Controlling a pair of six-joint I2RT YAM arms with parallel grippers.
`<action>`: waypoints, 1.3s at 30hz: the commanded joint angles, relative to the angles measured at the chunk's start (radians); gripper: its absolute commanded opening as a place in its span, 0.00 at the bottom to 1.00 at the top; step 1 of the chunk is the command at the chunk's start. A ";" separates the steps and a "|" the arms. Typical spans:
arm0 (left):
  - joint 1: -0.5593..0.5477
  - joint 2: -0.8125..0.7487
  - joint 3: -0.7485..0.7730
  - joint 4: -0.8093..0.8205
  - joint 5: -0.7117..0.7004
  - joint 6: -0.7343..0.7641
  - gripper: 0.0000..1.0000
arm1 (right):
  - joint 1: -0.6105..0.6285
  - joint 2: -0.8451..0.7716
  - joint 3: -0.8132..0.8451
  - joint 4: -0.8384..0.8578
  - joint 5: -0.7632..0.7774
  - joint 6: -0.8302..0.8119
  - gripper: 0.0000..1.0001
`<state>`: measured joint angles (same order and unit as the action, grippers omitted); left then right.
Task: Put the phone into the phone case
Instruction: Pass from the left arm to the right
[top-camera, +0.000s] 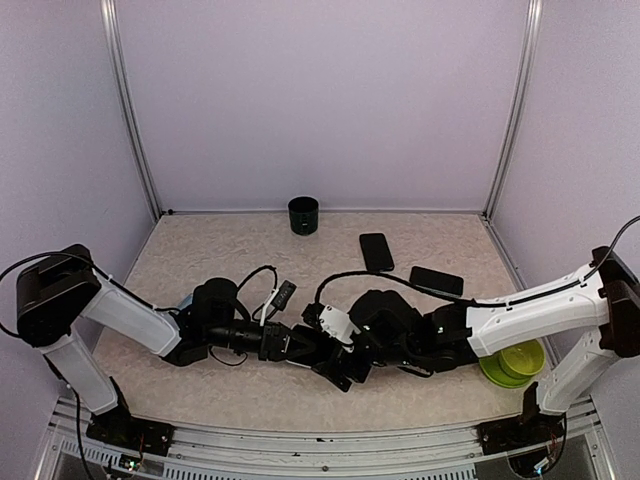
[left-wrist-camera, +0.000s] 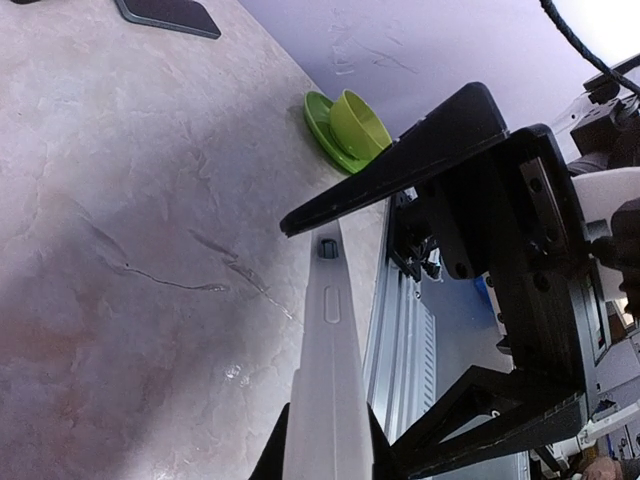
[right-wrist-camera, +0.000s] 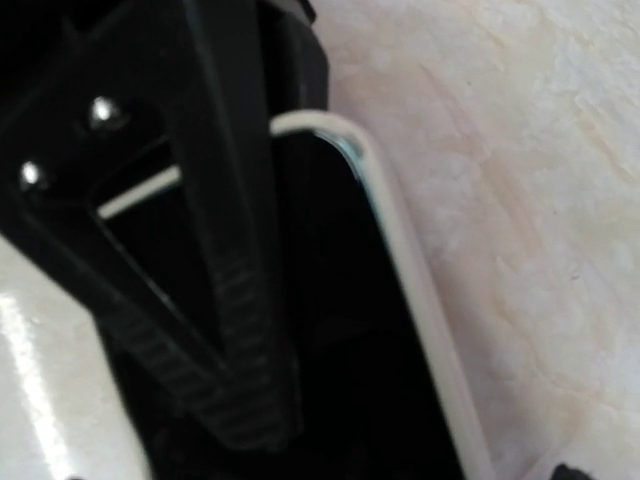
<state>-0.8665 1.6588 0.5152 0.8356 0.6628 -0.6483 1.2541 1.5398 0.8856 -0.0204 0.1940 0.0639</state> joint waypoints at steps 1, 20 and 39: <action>-0.009 0.001 0.034 0.059 0.003 0.018 0.00 | 0.030 0.034 0.046 -0.043 0.098 -0.032 1.00; -0.017 0.022 0.042 0.056 0.002 0.018 0.00 | 0.083 0.143 0.132 -0.104 0.263 -0.082 0.98; -0.014 0.015 0.040 0.051 0.007 0.026 0.00 | 0.100 0.147 0.124 -0.100 0.292 -0.124 0.73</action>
<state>-0.8772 1.6825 0.5255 0.8272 0.6491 -0.6338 1.3502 1.7111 1.0172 -0.1253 0.4866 -0.0616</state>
